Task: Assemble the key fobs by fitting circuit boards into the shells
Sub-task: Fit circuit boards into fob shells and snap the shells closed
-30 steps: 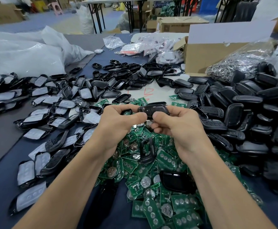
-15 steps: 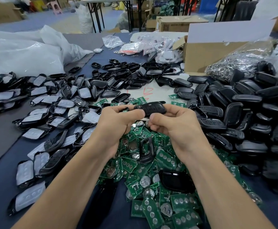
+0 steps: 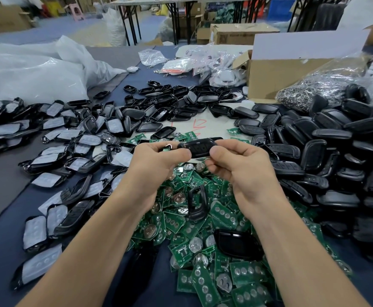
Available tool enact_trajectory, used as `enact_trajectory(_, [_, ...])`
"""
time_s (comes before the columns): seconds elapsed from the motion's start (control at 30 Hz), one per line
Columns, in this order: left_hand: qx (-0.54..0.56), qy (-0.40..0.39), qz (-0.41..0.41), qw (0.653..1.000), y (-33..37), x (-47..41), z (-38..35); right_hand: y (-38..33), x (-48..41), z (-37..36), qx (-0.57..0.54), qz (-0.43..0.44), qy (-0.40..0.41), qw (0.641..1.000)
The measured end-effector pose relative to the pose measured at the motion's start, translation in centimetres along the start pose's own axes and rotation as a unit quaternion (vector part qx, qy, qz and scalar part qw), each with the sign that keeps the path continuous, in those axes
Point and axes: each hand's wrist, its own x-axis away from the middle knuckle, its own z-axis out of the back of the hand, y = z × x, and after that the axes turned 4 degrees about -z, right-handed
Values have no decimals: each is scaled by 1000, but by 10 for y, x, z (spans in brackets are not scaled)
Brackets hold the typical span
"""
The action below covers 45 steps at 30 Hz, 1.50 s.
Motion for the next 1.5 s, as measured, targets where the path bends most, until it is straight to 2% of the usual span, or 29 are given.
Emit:
enact_trajectory(0.17, [-4,-6,-14,1000,2,1,1,1,-1,1,4,-9,-4,1000])
enact_trajectory(0.33, [31,-10,6,999,3,0,4,1,-1,0,-17,0,-2,1000])
enact_trajectory(0.4, [32,-6,3,999,4,0,4,1,-1,1,30,31,29,999])
enact_trajectory(0.43, [28,0,-2,1000,5,0,4,2,-2,3,105,72,61,990])
enact_trajectory(0.47, [20,7,-9,1000,5,1,3,2,-1,4,205,123,90,967])
enact_trajectory(0.53, [-4,20,-14,1000,4,1,0,6,4,1,378,219,89,895])
enact_trajectory(0.6, [-11,21,-11,1000,3,1,-1,14,8,-6,453,277,59,845])
enact_trajectory(0.63, [-7,11,-7,1000,2,2,-1,18,8,-8,458,285,52,840])
enact_trajectory(0.7, [8,-24,1,1000,4,4,-2,18,6,-10,429,241,53,869])
enact_trajectory(0.77, [26,-64,6,998,5,4,-1,14,4,-10,346,177,38,921])
enact_trajectory(0.83, [39,-97,0,994,8,5,2,9,2,-7,189,103,-11,976])
enact_trajectory(0.87, [39,-106,-10,994,9,4,2,7,2,-7,103,51,-43,992])
enact_trajectory(0.93, [5,-95,-40,995,10,4,2,3,2,-6,-6,-37,-87,996])
enact_trajectory(1.0, [-32,-62,-91,993,10,6,1,0,2,-5,-50,-90,-108,989])
enact_trajectory(1.17, [-99,23,-144,984,6,11,-5,0,2,-5,-54,-114,-120,985])
enact_trajectory(1.37, [-252,65,-143,955,2,10,-9,8,-2,-5,42,-44,-71,996])
enact_trajectory(1.5, [-285,88,-121,947,0,8,-8,14,-4,-9,77,-14,-37,996])
